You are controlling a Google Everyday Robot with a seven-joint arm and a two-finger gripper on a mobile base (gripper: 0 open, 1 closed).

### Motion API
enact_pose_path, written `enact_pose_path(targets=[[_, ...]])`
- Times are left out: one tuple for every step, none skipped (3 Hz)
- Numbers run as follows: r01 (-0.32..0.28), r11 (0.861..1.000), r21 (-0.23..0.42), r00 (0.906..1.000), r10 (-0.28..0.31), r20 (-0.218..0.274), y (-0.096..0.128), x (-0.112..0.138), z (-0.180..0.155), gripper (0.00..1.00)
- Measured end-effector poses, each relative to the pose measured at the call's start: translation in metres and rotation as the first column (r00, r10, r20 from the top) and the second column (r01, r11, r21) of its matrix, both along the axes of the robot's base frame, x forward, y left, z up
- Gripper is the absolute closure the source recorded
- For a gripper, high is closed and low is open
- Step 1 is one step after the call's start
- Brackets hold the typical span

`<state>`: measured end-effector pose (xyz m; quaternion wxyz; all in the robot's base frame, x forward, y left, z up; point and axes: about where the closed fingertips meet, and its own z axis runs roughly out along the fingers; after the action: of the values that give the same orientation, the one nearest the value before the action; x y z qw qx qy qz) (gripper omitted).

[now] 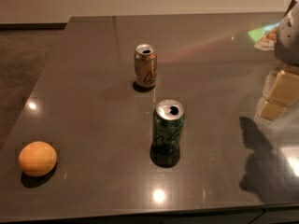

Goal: Pick green can

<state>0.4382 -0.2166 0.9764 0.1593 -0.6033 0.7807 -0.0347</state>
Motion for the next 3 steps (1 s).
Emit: enact_pose_path(targets=[[0.000,1.000,0.000,1.0000,0.000,0.000,0.000,0.000,0.000,0.00],[-0.027,0.998,0.048,0.9996,0.027,-0.007,0.017,0.004,-0.005,0.00],[-0.088,0.978,0.189,0.9957,0.092,-0.011,0.055,0.000,-0.019,0.00]])
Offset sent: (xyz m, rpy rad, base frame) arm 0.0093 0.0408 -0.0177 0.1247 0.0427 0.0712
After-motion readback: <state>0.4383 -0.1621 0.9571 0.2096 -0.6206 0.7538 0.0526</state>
